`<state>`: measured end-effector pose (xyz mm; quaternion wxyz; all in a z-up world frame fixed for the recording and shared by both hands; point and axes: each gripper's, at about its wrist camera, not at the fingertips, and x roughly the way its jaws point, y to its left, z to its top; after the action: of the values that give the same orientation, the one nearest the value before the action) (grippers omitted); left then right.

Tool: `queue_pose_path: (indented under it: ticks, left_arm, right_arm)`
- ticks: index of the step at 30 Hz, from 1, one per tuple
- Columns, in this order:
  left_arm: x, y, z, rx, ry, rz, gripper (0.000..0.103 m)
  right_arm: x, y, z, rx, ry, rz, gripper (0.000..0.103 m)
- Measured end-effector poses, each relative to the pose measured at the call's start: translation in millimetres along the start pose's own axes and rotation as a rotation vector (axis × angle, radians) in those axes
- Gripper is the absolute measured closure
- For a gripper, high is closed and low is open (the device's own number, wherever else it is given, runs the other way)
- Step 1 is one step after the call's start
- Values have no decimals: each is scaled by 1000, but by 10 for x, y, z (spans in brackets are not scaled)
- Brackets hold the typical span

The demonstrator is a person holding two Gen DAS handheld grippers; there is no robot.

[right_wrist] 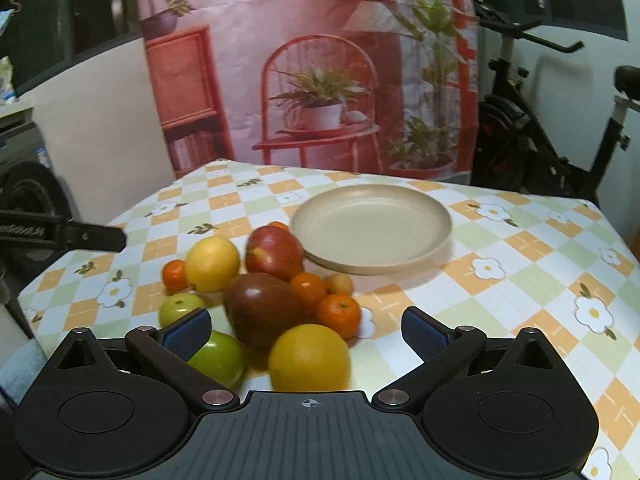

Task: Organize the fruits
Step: 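Move the right tool toward the green apples beside the fruit pile, then close the right gripper on a green apple and lift it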

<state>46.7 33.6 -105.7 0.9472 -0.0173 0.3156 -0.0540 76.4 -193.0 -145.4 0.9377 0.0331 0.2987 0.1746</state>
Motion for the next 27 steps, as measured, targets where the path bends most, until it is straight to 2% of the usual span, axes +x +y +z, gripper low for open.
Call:
queue_pose_path:
  ticks: [3,6,11,16,27]
  left_arm:
    - [-96,28,78,60,-53,35,11]
    - [-175,100,137,72,-92,52,11]
    - [-145,195,34,43,-62,25,11]
    - [-116,207,-59,78,-64,41,11]
    - [-8,398,-153,-20,-40,-2,13]
  right_arm:
    - [-9,81,56,-24,6,47,11]
    - [20,180,103,-39,30,100,24]
    - [139,348,116,-52,103,155,39]
    - [271,458,111,-61,168,162,43]
    - [484,621,87,-151,294,116,53]
